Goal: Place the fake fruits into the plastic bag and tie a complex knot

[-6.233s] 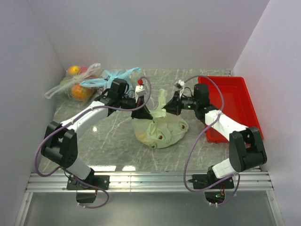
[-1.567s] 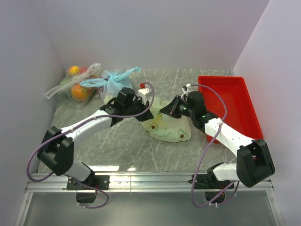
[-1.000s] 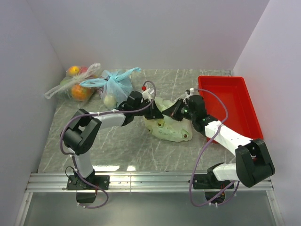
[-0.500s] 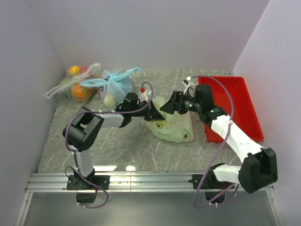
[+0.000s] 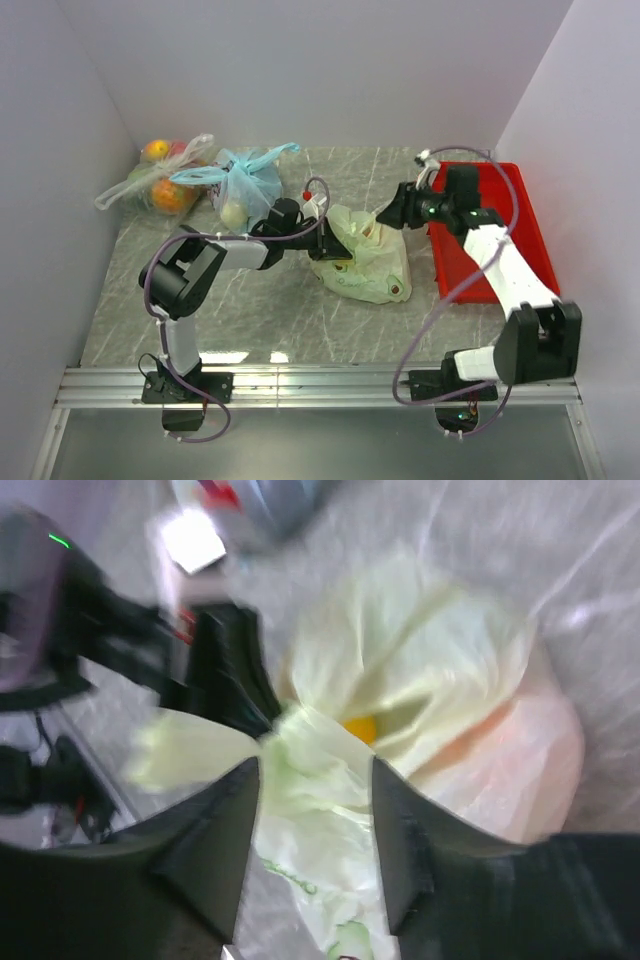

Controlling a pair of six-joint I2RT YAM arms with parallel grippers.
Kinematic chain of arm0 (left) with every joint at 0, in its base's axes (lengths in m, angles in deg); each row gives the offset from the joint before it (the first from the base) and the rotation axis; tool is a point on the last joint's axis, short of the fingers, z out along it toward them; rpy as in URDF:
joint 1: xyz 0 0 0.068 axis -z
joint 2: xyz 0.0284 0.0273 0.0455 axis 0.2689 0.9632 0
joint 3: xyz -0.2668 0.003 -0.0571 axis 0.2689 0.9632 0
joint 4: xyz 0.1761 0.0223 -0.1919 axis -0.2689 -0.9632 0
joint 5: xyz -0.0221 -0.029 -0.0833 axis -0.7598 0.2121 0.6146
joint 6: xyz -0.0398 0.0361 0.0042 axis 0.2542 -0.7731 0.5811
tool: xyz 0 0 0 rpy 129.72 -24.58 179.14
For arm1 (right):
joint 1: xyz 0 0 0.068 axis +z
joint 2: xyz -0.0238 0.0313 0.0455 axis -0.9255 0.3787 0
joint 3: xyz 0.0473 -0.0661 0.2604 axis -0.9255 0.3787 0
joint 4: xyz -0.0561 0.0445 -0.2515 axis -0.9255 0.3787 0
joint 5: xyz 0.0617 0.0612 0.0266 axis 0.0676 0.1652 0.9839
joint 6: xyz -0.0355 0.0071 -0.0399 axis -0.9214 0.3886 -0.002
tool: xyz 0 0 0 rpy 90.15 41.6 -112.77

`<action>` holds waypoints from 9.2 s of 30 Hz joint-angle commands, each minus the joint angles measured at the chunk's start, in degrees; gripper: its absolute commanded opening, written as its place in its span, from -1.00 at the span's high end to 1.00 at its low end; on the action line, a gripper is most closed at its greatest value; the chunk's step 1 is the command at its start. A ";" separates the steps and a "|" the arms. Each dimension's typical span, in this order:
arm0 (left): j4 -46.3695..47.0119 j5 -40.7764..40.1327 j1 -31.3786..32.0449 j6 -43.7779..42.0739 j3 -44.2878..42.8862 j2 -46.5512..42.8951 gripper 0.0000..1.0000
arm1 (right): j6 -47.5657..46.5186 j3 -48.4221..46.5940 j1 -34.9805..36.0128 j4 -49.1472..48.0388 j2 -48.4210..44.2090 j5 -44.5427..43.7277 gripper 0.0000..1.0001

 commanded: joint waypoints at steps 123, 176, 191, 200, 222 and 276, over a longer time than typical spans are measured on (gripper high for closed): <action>22.21 19.97 0.70 4.89 -2.66 3.57 0.99 | -19.88 -13.89 1.27 27.84 12.36 4.37 0.24; 40.22 19.44 1.40 16.40 -2.05 6.30 0.99 | -21.98 -13.50 9.81 31.08 11.66 11.57 -0.82; 41.45 19.00 1.49 17.28 -1.96 6.74 0.99 | -20.76 -9.22 4.70 30.75 9.38 13.15 -0.17; 41.98 18.91 2.11 17.54 -2.40 7.00 0.99 | -14.43 -5.52 8.13 22.92 9.29 10.60 -0.15; 27.17 19.62 0.97 6.75 -2.66 3.49 0.46 | -20.49 -6.93 8.13 24.76 5.25 9.37 1.00; -41.96 -24.68 10.19 -86.96 -9.34 -23.32 -0.26 | -24.00 -8.07 14.10 24.93 8.50 4.19 1.00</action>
